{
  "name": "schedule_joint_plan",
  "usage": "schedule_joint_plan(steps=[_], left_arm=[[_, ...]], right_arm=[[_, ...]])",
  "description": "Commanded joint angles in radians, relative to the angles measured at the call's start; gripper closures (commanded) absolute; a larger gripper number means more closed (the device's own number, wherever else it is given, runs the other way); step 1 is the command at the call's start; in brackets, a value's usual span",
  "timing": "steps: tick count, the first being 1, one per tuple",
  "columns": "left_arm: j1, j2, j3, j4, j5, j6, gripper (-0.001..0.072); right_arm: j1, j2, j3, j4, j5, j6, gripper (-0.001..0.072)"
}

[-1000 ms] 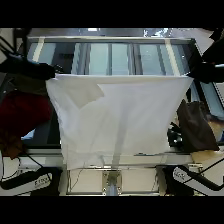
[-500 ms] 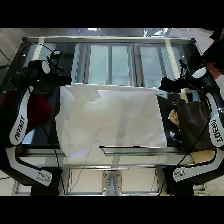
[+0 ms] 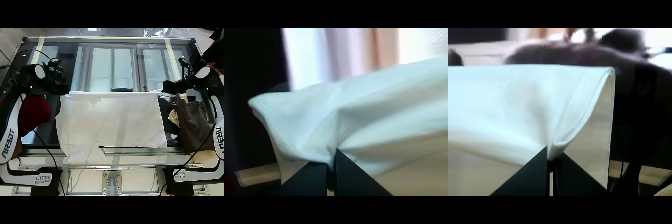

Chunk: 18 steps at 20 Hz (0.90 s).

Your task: Fold the shirts.

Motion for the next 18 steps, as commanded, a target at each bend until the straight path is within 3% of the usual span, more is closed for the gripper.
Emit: schedule_joint_plan(steps=[1,6,18], left_arm=[[0.002,0.101,-0.198,-0.043,0.025,0.0,0.0692],[-0.015,0.079,-0.298,-0.065,0.052,0.0,0.0692],[-0.017,0.074,-0.303,0.0,0.043,0.0,0.0691]], right_arm=[[0.037,0.039,-0.14,-0.034,0.018,-0.01,0.0701],[0.079,0.034,-0.343,-0.035,-0.127,-0.006,0.0701],[0.077,0.058,-0.286,-0.072,-0.142,0.001,0.0699]])
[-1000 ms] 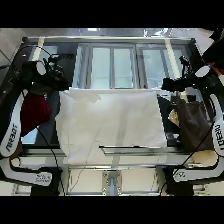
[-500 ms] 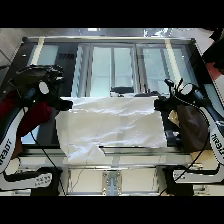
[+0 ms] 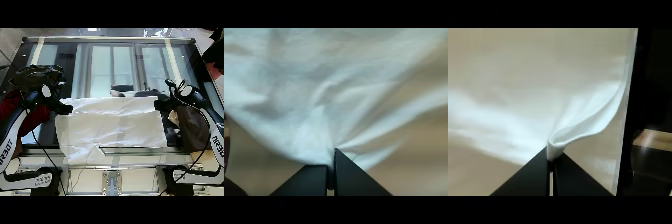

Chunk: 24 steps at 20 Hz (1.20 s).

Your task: Fold the shirts.

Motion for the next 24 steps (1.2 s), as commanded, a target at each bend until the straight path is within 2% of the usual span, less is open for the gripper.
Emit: schedule_joint_plan(steps=[1,5,6,7,8,10,12,15,16,18,19,20,21,22,24], left_arm=[[0.0,0.0,-0.001,0.014,0.022,0.0,0.0692],[-0.001,0.0,-0.001,0.013,0.021,0.0,0.0689],[-0.001,0.0,-0.001,0.012,0.021,0.0,0.054],[-0.002,0.001,-0.001,0.007,0.018,-0.001,0.0222],[-0.002,0.005,-0.001,-0.013,0.009,-0.005,-0.0002],[0.0,0.039,-0.001,-0.038,0.001,-0.042,0.0014],[0.0,0.154,-0.001,-0.063,-0.018,-0.042,0.0014],[0.015,0.435,-0.086,-0.061,-0.035,-0.066,0.0014],[0.031,0.546,-0.163,-0.061,-0.036,-0.143,0.0014],[0.074,0.749,-0.344,-0.059,-0.056,-0.422,0.0015],[0.097,0.83,-0.425,-0.053,-0.084,-0.508,0.0016],[0.127,0.895,-0.495,-0.047,-0.135,-0.553,0.0051],[0.16,0.929,-0.541,-0.054,-0.204,-0.571,0.0109],[0.194,0.94,-0.57,-0.073,-0.291,-0.568,0.011],[0.243,0.918,-0.592,-0.118,-0.405,-0.494,0.0109]], right_arm=[[0.001,0.003,0.013,-0.035,-0.007,0.006,0.0699],[0.001,0.003,0.013,-0.089,0.009,0.057,0.0684],[0.001,0.003,0.013,-0.084,0.032,0.058,0.0545],[0.001,0.003,0.013,-0.081,0.074,0.058,0.0366],[0.001,0.004,0.013,-0.083,0.131,0.058,0.0288],[-0.005,0.02,0.014,-0.106,0.243,0.056,0.0288],[-0.025,0.082,0.034,-0.121,0.323,0.054,0.0289],[-0.072,0.264,0.056,-0.143,0.319,0.046,0.0288],[-0.09,0.332,0.056,-0.143,0.3,0.047,0.0288],[-0.108,0.435,0.056,-0.139,0.249,0.05,0.0288],[-0.11,0.472,0.056,-0.128,0.22,0.05,0.0289],[-0.11,0.502,0.057,-0.112,0.183,0.05,0.0289],[-0.11,0.523,0.057,-0.095,0.145,0.05,0.0288],[-0.11,0.535,0.057,-0.077,0.108,0.05,0.0288],[-0.109,0.532,0.057,-0.053,0.058,0.05,0.0288]])
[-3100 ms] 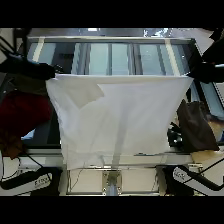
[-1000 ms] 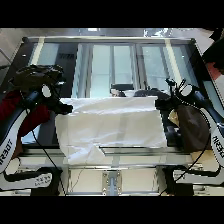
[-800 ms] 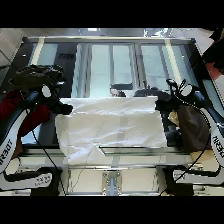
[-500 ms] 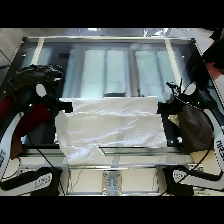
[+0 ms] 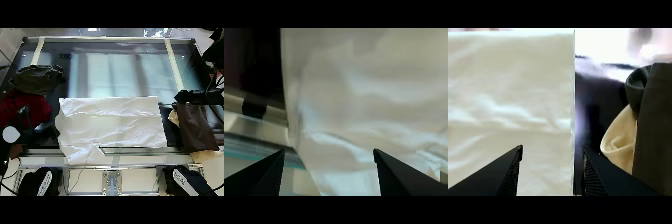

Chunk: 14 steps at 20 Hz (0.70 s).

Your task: Fold the shirts.

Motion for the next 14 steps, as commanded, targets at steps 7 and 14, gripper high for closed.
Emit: schedule_joint_plan(steps=[7,14], left_arm=[[0.082,-0.224,-0.091,-0.185,-0.217,0.011,0.0111],[-0.023,-0.475,-0.116,-0.21,-0.195,0.011,0.0113]], right_arm=[[-0.004,0.034,0.002,0.042,-0.133,0.0,0.0289],[-0.004,0.034,0.002,0.042,-0.133,0.0,0.0289]])
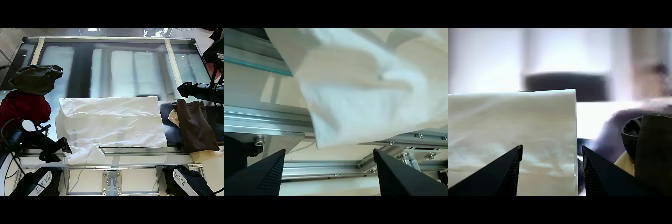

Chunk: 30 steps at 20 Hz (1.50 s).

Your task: Fold the shirts.

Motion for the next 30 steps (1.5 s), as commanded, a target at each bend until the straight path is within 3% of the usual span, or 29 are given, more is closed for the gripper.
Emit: schedule_joint_plan(steps=[1,13,14,16,17,21,23,26,28,30], left_arm=[[-0.042,-0.11,-0.018,-0.019,0.027,0.001,0.0113],[-0.045,-0.121,-0.091,-0.099,0.16,0.001,0.0132],[-0.045,-0.121,-0.093,-0.099,0.167,0.0,0.0216],[-0.045,-0.121,-0.093,-0.133,0.179,0.001,0.0548],[-0.045,-0.121,-0.093,-0.153,0.187,0.005,0.0692],[-0.045,-0.104,-0.093,-0.282,0.192,0.106,0.0691],[-0.044,-0.062,-0.093,-0.341,0.205,0.132,0.0691],[-0.043,0.034,-0.093,-0.372,0.237,0.155,0.0691],[-0.043,0.103,-0.093,-0.378,0.268,0.158,0.0691],[-0.043,0.161,-0.093,-0.394,0.295,0.158,0.0691]], right_arm=[[-0.001,0.001,0.0,0.001,-0.001,0.0,0.0289],[-0.001,0.001,0.0,0.002,0.0,0.001,0.0289],[-0.001,0.001,0.0,0.002,0.0,0.001,0.029],[-0.001,0.001,0.0,0.001,0.0,0.001,0.0374],[-0.001,0.003,0.0,-0.002,-0.001,0.001,0.0378],[-0.002,0.011,0.037,-0.17,0.093,0.001,0.0374],[-0.025,0.011,0.053,-0.253,0.224,0.023,0.031],[-0.195,0.011,-0.095,-0.226,0.325,0.048,0.0296],[-0.348,0.008,-0.296,-0.127,0.346,0.047,0.0308],[-0.454,-0.023,-0.456,0.006,0.373,-0.034,0.0309]])
